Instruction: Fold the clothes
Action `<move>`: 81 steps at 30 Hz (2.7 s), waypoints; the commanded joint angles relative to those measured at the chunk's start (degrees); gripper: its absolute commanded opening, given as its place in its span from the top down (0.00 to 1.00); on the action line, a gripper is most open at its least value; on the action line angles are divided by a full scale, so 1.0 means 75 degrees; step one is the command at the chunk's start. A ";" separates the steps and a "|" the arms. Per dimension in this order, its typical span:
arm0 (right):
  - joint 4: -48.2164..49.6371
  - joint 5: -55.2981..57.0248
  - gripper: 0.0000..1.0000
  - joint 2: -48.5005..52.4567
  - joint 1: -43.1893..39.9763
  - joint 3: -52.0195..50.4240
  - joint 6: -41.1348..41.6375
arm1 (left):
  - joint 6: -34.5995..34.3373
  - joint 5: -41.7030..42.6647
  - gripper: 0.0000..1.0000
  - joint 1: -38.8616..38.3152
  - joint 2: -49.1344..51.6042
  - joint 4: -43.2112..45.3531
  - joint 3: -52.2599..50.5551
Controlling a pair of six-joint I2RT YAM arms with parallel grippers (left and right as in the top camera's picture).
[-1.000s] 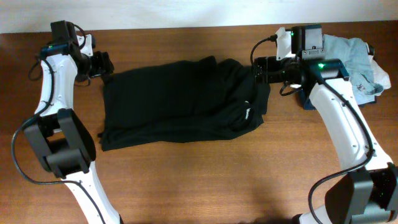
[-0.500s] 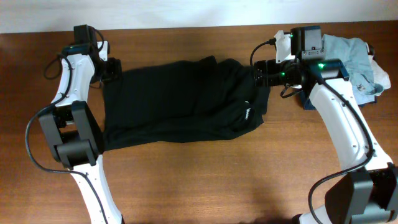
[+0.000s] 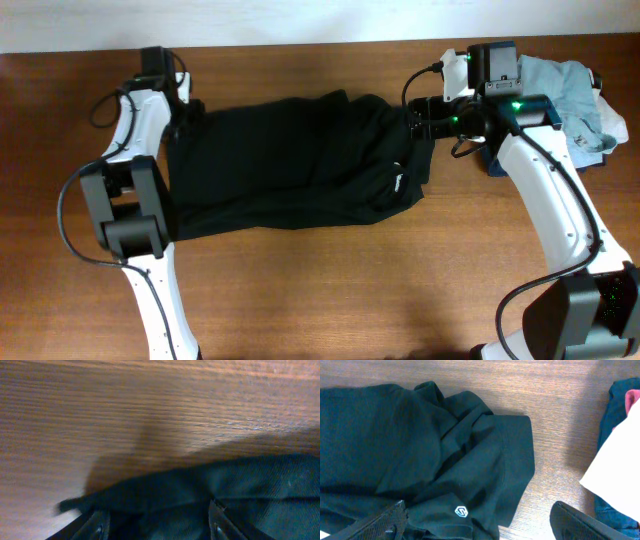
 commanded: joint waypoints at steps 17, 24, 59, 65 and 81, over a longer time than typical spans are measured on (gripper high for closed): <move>0.0539 0.0099 0.13 0.0050 -0.0032 0.0061 -0.0291 | 0.0119 -0.0458 0.99 0.0006 0.0128 0.0108 0.0137; 0.1513 0.0157 0.12 0.0758 -0.0038 0.0061 -0.0364 | 0.0119 -0.0460 0.99 0.0006 -0.0396 -0.0262 0.0149; 0.2267 0.0070 0.91 0.3474 -0.0673 0.0886 0.0673 | 0.0122 -0.1093 1.00 0.0017 -0.1402 -0.1212 0.0149; 0.0184 0.0067 0.92 0.3404 -0.1201 0.2008 0.0670 | 0.0119 -0.1116 0.99 0.0038 -0.1402 -0.1204 0.0149; -0.0764 -0.0277 0.58 0.3410 -0.1186 0.2299 0.0318 | 0.0119 -0.1113 1.00 0.0219 -0.1402 -0.1207 0.0149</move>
